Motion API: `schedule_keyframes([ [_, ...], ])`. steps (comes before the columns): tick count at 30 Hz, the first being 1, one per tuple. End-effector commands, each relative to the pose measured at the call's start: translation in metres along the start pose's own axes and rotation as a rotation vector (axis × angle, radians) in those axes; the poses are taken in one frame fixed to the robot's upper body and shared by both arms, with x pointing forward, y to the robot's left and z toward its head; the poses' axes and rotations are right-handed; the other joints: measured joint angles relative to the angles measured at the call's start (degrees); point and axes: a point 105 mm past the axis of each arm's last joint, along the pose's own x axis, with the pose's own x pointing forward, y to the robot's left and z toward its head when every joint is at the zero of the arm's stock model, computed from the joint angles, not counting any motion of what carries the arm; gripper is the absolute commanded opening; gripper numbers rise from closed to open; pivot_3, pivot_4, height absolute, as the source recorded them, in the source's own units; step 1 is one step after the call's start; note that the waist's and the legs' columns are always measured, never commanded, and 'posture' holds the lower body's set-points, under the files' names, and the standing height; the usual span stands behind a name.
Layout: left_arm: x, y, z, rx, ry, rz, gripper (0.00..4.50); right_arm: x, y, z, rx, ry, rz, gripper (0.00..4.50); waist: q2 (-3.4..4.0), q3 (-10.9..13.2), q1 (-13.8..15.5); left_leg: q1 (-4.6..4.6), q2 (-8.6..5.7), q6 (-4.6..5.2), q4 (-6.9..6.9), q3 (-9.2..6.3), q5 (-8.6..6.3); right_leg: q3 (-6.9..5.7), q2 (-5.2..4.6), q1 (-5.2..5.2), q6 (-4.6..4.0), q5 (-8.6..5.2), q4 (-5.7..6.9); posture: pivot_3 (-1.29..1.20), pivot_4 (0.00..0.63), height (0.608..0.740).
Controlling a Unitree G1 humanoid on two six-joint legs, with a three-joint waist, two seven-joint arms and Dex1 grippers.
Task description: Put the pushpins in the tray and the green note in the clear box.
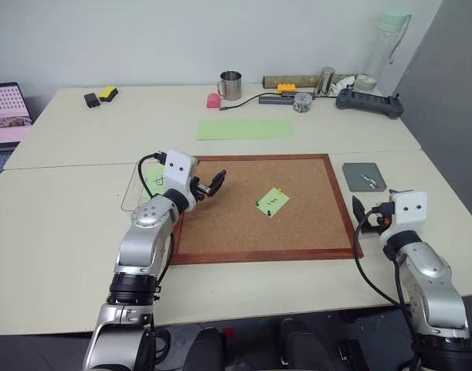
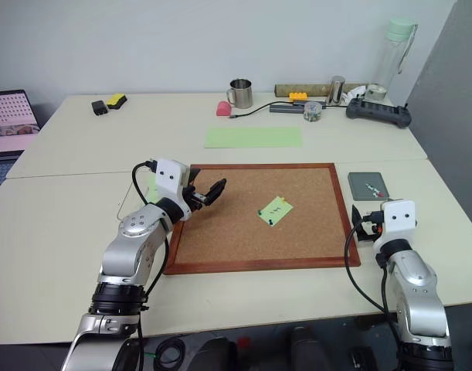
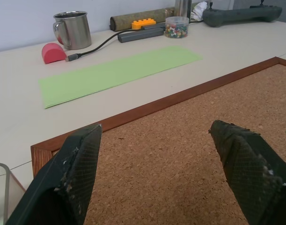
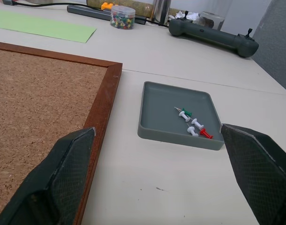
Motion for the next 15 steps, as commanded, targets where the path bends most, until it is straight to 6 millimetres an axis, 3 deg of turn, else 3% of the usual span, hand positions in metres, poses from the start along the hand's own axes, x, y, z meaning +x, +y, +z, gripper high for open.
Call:
schedule_keyframes([
  [1,-0.004,-0.001,0.021,0.018,-0.072,-0.013,3.95,-0.001,-0.005,0.015,-0.021,-0.059,-0.011,4.5,0.0,0.0,0.0,0.0,0.0,0.0,0.0,0.0,0.0,0.0,0.0,0.0,0.0,0.0,0.0,0.0,0.15,0.74],
  [8,-0.018,-0.019,0.029,-0.047,-0.115,-0.123,3.95,0.009,0.009,0.031,-0.011,-0.12,0.118,4.5,0.0,0.0,-0.1,0.0,0.01,0.0,0.0,0.01,0.0,0.01,0.0,0.0,0.0,0.0,0.0,0.0,0.15,0.74],
  [9,-0.022,-0.023,0.028,-0.046,-0.111,-0.144,3.58,0.011,0.012,0.036,-0.008,-0.137,0.154,4.5,0.01,0.0,-0.3,0.0,0.01,0.0,0.0,0.01,0.0,0.02,0.0,0.0,0.0,0.0,0.0,0.0,0.15,0.74],
  [15,-0.04,-0.047,0.015,-0.065,-0.08,-0.233,2.61,0.025,0.052,0.057,0.007,-0.165,0.459,4.5,0.03,0.0,-0.3,0.09,0.04,0.0,-0.01,0.05,0.0,0.08,0.04,0.01,0.0,0.0,0.02,0.0,0.15,0.74],
])
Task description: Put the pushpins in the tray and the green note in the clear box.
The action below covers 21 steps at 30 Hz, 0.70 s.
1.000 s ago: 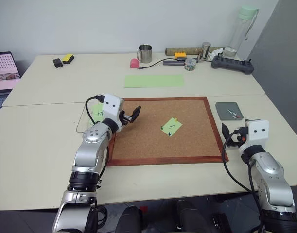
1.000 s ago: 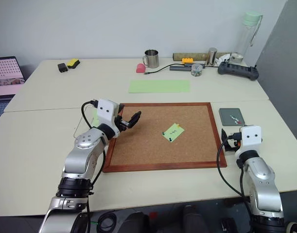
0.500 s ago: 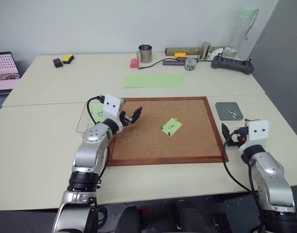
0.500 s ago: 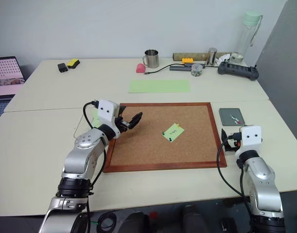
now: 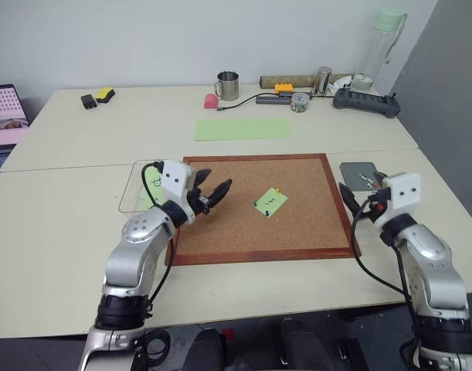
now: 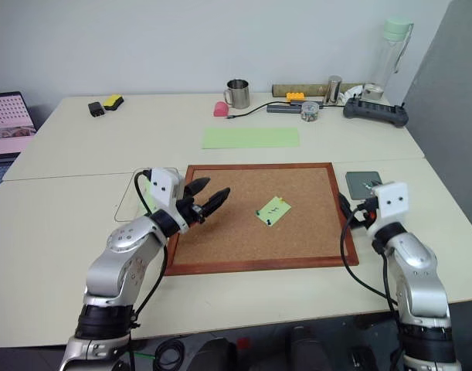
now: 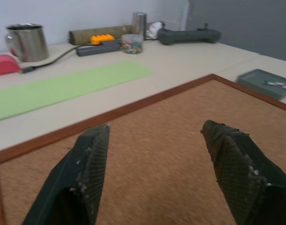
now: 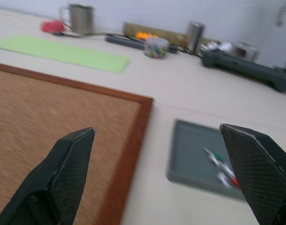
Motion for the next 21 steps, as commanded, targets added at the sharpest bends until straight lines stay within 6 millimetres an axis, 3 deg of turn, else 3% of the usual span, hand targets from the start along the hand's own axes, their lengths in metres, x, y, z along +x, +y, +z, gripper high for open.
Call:
schedule_keyframes([
  [1,-0.003,-0.016,0.008,-0.001,-0.041,-0.049,2.33,0.015,0.023,0.015,0.013,-0.035,0.191,4.5,-0.01,0.0,0.2,-0.01,0.0,0.0,0.0,-0.04,0.0,-0.06,0.0,0.02,0.0,0.0,-0.01,0.0,0.15,0.74],
  [8,-0.011,-0.029,-0.003,-0.023,-0.026,-0.07,1.07,0.031,0.048,0.026,0.033,-0.062,0.343,4.5,0.0,0.0,0.4,-0.02,-0.04,0.0,0.03,-0.03,0.0,-0.05,-0.05,0.08,0.0,0.0,-0.05,0.0,0.15,0.74],
  [14,-0.023,-0.028,-0.024,-0.035,0.028,-0.06,0.0,0.046,0.061,0.028,0.034,-0.073,0.401,4.5,0.0,0.0,0.3,0.0,-0.01,0.0,0.02,-0.09,0.0,-0.11,-0.03,0.07,0.0,0.0,-0.03,0.0,0.15,0.74],
  [21,-0.023,-0.031,-0.044,-0.036,0.07,-0.073,0.0,0.059,0.072,0.021,0.06,-0.064,0.427,4.5,0.0,0.0,0.4,0.0,-0.02,0.0,0.02,-0.05,0.0,-0.09,-0.04,0.07,0.0,0.0,-0.04,0.0,0.15,0.74],
])
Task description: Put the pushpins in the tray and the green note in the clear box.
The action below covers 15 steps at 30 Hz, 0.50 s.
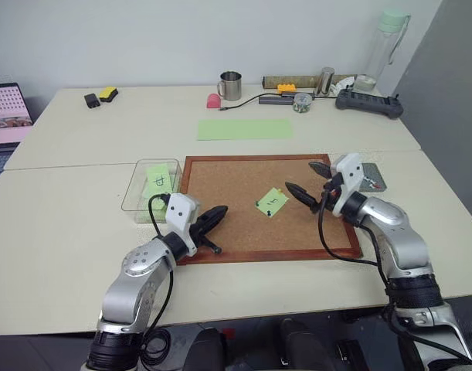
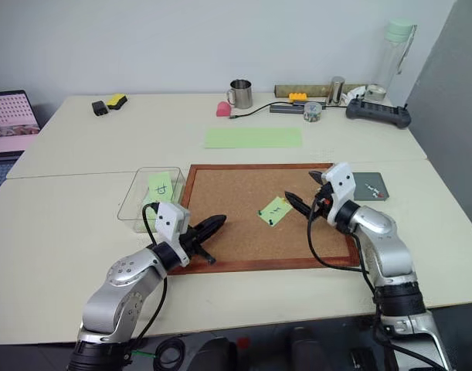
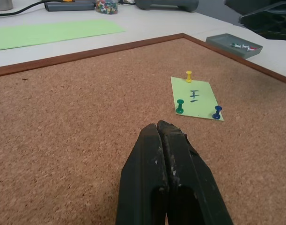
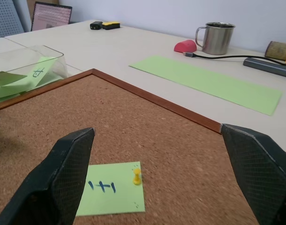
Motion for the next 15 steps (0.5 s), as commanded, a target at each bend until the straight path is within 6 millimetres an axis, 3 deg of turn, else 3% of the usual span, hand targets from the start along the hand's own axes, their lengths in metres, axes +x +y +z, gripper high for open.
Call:
schedule_keyframes([
  [1,0.003,-0.006,-0.003,0.027,-0.005,-0.027,0.0,0.01,0.004,0.011,-0.031,-0.04,0.026,4.5,0.0,0.0,0.0,0.0,0.0,0.0,0.0,0.01,0.0,0.0,0.0,0.0,0.0,0.0,0.0,0.0,0.15,0.74],
  [10,0.004,-0.009,-0.045,0.069,0.168,-0.036,0.0,0.021,0.009,0.002,0.022,-0.017,0.064,4.5,0.07,0.0,0.0,0.02,0.0,0.0,0.0,-0.01,0.0,0.0,-0.01,0.01,0.0,0.0,0.02,0.0,0.15,0.74],
  [15,0.003,-0.014,-0.054,0.072,0.203,-0.054,0.0,0.024,0.014,-0.006,0.041,0.013,0.096,4.5,0.25,-0.2,0.0,0.3,0.0,0.01,-0.01,-0.02,0.0,-0.02,-0.01,0.3,0.0,0.0,-0.01,0.0,0.15,0.74],
])
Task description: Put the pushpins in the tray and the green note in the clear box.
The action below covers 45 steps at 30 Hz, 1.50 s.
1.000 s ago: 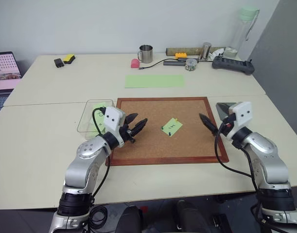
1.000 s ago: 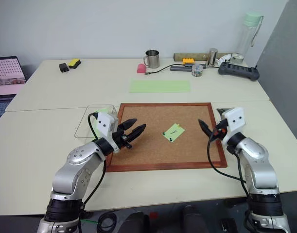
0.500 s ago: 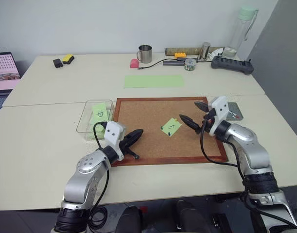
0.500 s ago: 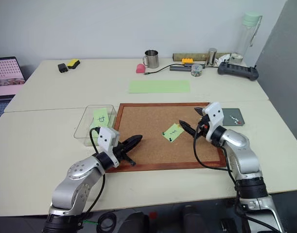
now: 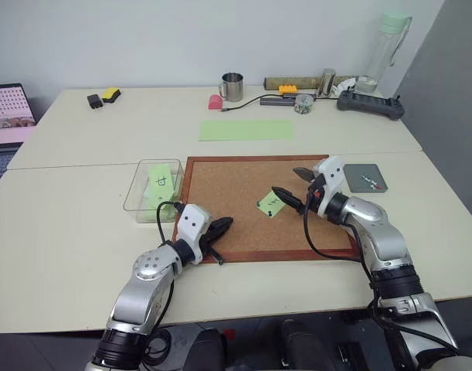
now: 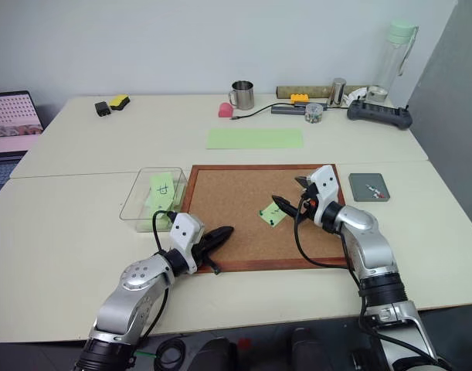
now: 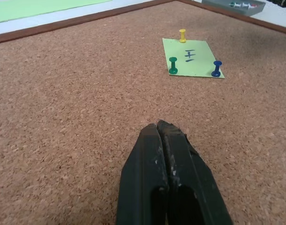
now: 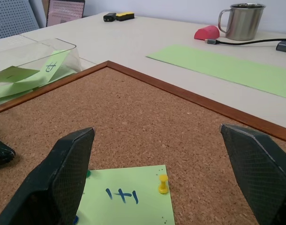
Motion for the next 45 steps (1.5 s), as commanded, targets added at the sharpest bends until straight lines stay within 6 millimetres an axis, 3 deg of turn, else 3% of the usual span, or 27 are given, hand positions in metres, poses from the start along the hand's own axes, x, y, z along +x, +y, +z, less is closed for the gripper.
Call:
schedule_keyframes([
  [1,-0.002,-0.008,-0.028,-0.026,0.102,-0.02,0.0,0.005,0.006,0.006,-0.019,-0.015,0.044,4.5,0.04,0.0,0.0,0.07,0.0,0.0,-0.02,-0.01,0.0,-0.01,0.0,0.08,0.0,-0.01,-0.03,0.0,0.15,0.74],
  [13,-0.006,-0.003,-0.026,-0.039,0.099,0.006,0.0,0.019,0.013,-0.008,-0.019,0.027,0.088,4.5,0.09,-0.1,0.0,0.13,0.0,0.01,-0.03,0.0,0.0,0.01,0.0,0.13,0.0,-0.01,-0.05,0.0,0.15,0.74],
  [22,-0.009,-0.003,-0.023,-0.034,0.094,0.008,0.0,0.023,0.003,-0.019,0.014,0.053,0.027,4.5,0.1,-0.1,-0.1,0.14,0.01,0.01,-0.06,0.01,-0.01,0.01,0.01,0.12,0.0,-0.01,-0.06,0.0,0.15,0.74],
  [26,-0.009,-0.003,-0.021,-0.032,0.091,0.009,0.0,0.024,-0.002,-0.022,0.04,0.057,-0.002,3.84,0.1,-0.1,-0.1,0.14,0.01,0.01,-0.07,0.01,-0.01,0.02,0.01,0.12,-0.01,-0.01,-0.06,0.0,0.15,0.74],
  [31,-0.011,-0.003,-0.021,-0.03,0.091,0.009,0.0,0.023,-0.004,-0.022,0.047,0.052,-0.013,2.63,0.1,-0.1,-0.2,0.14,0.01,0.01,-0.08,0.01,-0.01,0.02,0.01,0.11,-0.01,-0.02,-0.07,0.0,0.15,0.74],
  [43,-0.01,-0.002,-0.021,-0.03,0.096,0.006,0.0,0.022,-0.004,-0.025,0.025,0.06,-0.019,0.21,0.1,-0.1,-0.4,0.14,0.01,0.01,-0.09,0.02,-0.01,0.03,0.01,0.11,-0.01,-0.02,-0.08,0.0,0.15,0.74],
  [45,-0.01,-0.001,-0.021,-0.029,0.097,0.008,0.0,0.022,-0.003,-0.027,0.018,0.066,-0.013,0.01,0.1,-0.1,-0.5,0.14,0.01,0.01,-0.09,0.02,-0.01,0.03,0.01,0.11,0.0,-0.02,-0.09,0.0,0.15,0.74],
])
